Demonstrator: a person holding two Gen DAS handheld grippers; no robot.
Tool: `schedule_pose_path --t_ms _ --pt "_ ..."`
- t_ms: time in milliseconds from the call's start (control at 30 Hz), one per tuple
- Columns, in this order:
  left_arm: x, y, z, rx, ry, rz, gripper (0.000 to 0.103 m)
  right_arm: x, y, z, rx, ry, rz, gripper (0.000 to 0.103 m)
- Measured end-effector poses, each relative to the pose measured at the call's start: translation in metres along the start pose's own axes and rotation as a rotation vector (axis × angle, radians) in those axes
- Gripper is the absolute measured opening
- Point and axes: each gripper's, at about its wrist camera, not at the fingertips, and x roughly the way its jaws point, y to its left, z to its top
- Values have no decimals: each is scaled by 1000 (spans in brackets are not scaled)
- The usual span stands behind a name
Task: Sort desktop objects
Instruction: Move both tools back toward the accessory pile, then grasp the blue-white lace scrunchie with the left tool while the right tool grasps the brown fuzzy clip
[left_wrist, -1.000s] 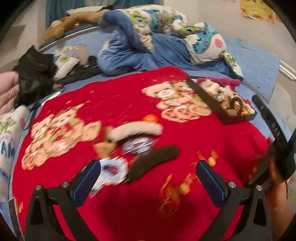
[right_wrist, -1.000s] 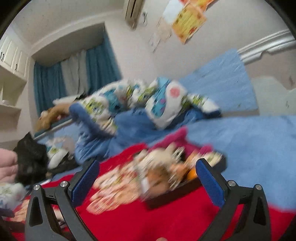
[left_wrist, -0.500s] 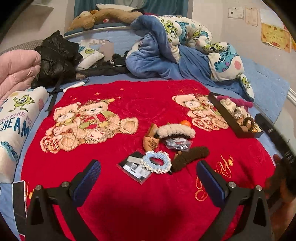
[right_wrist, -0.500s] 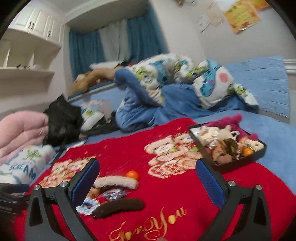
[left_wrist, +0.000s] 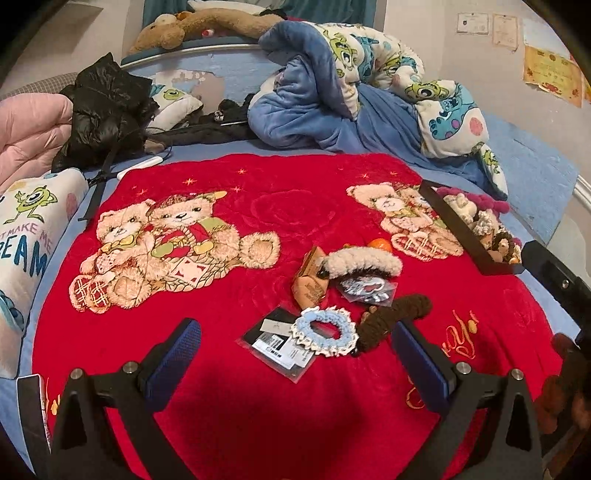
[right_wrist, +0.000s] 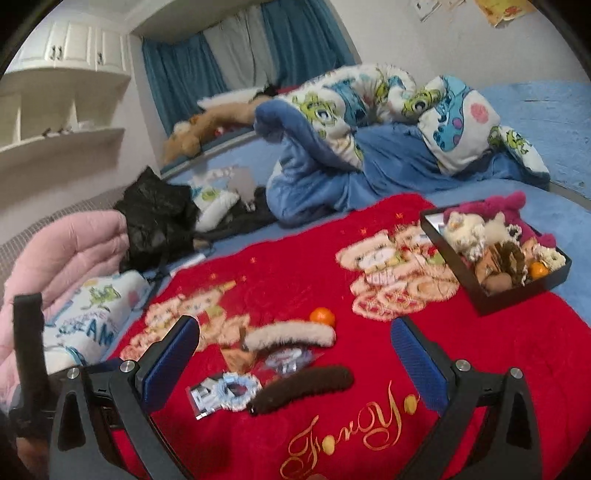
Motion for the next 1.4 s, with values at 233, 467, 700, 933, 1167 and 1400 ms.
schedule_pose_path --t_ms 233,467,700,933,1167,1400 --pt "14 3 -2 -1 19 -7 103 10 0 -6 43 45 9 103" --pt "33 1 -2 20 55 -10 103 20 1 -14 67 84 20 103" --pt "51 -3 1 38 82 -14 103 39 4 -19 71 132 63 103" --pt "80 -4 5 72 108 5 103 66 4 -25 62 193 57 103" --pt "119 1 2 103 199 48 103 105 -12 -35 177 280 34 96" --pt "139 12 -21 93 257 69 103 135 -27 -55 231 379 -52 71"
